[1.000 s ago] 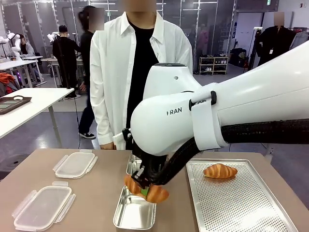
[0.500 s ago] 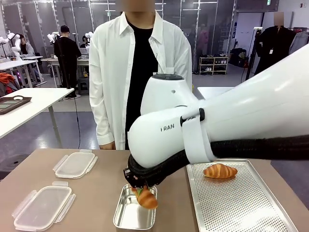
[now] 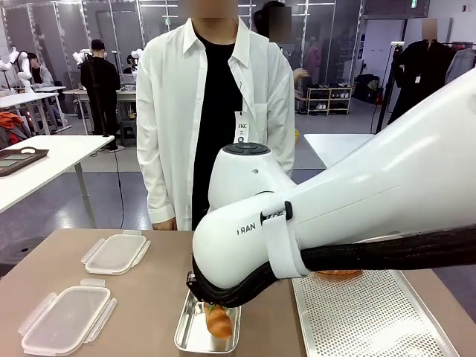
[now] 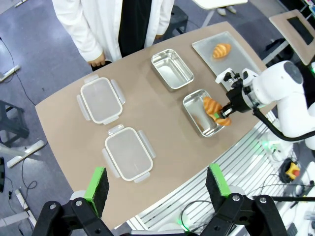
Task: Place the bread into the airtight container.
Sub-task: Pick up a Butter Roll and place it into an empty Airtight Container.
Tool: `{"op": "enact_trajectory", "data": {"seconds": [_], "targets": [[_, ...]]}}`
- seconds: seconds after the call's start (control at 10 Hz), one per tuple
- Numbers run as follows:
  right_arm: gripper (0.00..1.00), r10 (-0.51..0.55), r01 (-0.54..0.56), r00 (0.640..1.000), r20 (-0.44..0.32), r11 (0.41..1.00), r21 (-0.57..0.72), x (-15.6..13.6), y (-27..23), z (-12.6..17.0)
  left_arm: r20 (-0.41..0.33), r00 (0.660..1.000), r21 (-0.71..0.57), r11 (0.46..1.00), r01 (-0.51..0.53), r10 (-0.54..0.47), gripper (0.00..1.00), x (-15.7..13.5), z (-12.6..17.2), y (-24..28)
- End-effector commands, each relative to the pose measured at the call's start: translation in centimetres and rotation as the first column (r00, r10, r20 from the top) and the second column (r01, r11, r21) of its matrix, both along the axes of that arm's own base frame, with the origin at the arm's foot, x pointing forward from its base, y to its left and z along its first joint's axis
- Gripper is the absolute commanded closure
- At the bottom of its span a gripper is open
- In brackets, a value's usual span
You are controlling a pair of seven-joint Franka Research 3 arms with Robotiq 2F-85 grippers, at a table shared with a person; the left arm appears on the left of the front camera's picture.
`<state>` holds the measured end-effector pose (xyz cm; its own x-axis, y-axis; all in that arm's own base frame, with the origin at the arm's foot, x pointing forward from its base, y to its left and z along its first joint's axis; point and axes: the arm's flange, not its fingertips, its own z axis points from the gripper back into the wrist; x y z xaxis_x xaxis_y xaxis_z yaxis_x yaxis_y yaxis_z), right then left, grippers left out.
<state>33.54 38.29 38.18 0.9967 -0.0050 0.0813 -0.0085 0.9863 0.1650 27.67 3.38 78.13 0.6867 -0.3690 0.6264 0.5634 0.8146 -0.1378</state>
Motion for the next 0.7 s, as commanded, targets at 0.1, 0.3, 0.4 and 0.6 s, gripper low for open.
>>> {"op": "enact_trajectory", "data": {"seconds": [0.1,0.3,0.4,0.6], "targets": [[0.83,-0.057,0.057,0.998,0.024,0.998,0.015,1.2,2.1,-1.8,0.006,1.000,0.011,1.000,0.019,-0.019,0.00,0.0,0.2,0.1],[0.55,-0.058,0.058,0.998,0.023,0.998,0.010,1.3,2.6,-2.0,0.006,1.000,0.011,1.000,0.019,-0.019,0.00,0.0,0.2,0.1],[0.51,-0.053,0.052,0.998,0.026,0.999,0.010,1.3,2.8,-1.9,0.006,1.000,0.011,1.000,0.019,-0.019,0.00,0.0,0.2,0.1],[0.15,-0.049,0.049,0.999,0.014,0.999,0.007,1.2,3.0,-1.8,0.006,1.000,0.011,1.000,0.019,-0.019,0.00,0.0,0.2,0.1]]}}
